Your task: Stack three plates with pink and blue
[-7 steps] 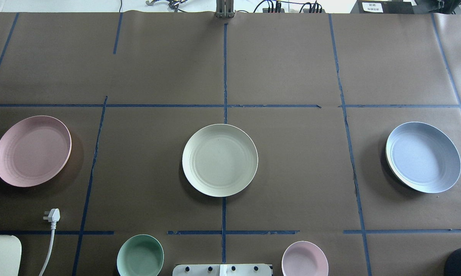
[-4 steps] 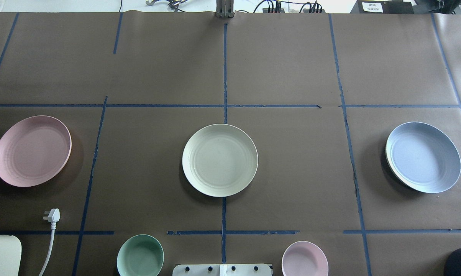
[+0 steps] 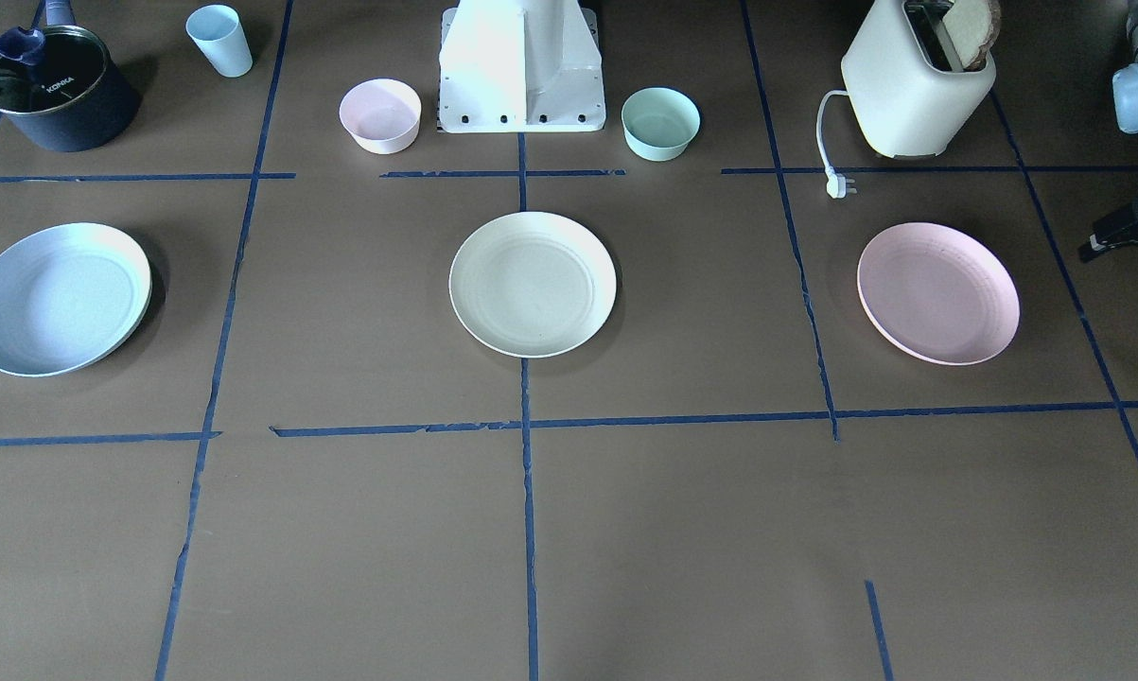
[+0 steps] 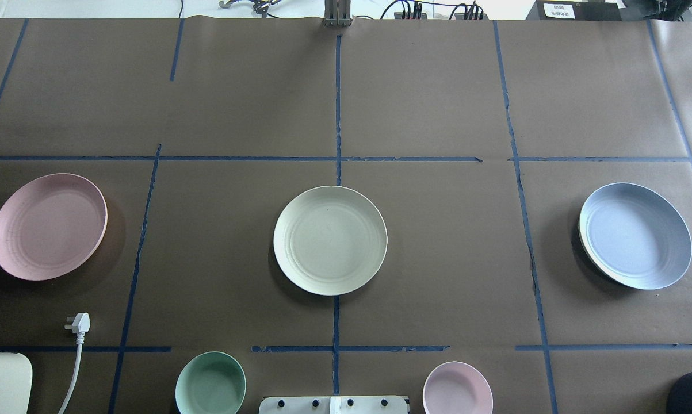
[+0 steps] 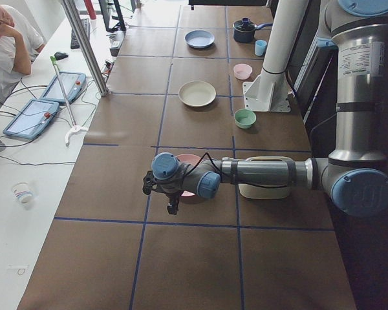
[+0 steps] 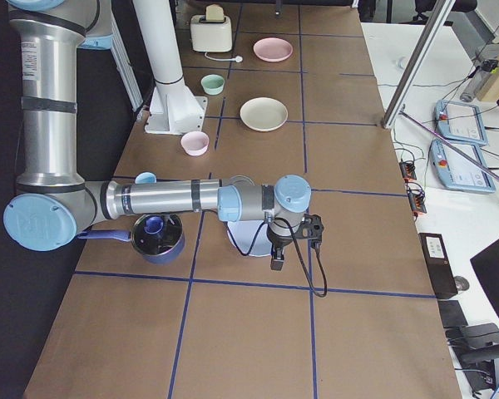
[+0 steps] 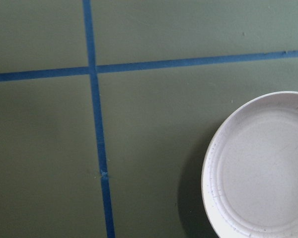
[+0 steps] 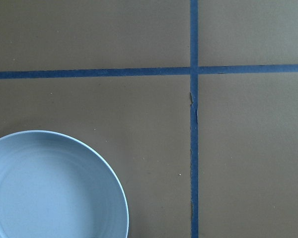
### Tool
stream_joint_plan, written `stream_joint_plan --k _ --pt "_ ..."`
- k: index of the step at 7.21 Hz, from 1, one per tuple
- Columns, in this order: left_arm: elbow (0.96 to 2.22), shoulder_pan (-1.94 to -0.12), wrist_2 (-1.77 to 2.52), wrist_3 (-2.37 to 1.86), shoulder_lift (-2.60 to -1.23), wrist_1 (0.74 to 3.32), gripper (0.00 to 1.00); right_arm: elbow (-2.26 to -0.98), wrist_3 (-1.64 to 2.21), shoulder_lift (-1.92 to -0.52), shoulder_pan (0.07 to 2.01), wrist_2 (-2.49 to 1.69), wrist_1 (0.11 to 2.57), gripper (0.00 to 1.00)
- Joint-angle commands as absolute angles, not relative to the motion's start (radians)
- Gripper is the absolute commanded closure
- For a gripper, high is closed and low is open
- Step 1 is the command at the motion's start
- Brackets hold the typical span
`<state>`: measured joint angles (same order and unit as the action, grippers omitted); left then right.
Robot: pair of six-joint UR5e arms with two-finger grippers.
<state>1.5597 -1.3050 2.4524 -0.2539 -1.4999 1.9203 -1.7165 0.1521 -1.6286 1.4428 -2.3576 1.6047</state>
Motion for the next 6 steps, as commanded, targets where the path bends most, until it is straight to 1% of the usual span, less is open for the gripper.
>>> stream_joint_plan --k 1,2,3,4,5,6 --pt "1.47 -1.15 2.412 -0.493 -1.52 2.147 0.0 -1.717 0.155 -1.632 1.422 -2.356 1.571 0.0" --pt "1.433 -1.111 2.381 -0.568 -1.54 2.207 0.01 -1.709 0.161 -1.643 1.419 -2.356 1.528 0.0" --pt "1.43 -1.086 2.379 -0.598 -1.546 2.209 0.23 -1.709 0.176 -1.643 1.419 -2.358 1.526 0.0" --pt "1.427 -1.086 2.381 -0.6 -1.548 2.209 0.7 -1.709 0.202 -1.643 1.416 -2.359 1.523 0.0" --pt "1.425 -1.085 2.381 -0.6 -1.557 2.209 0.96 -1.707 0.202 -1.643 1.411 -2.359 1.523 0.0" --pt "1.433 -1.085 2.388 -0.603 -1.563 2.209 1.0 -1.707 0.202 -1.643 1.41 -2.359 1.523 0.0"
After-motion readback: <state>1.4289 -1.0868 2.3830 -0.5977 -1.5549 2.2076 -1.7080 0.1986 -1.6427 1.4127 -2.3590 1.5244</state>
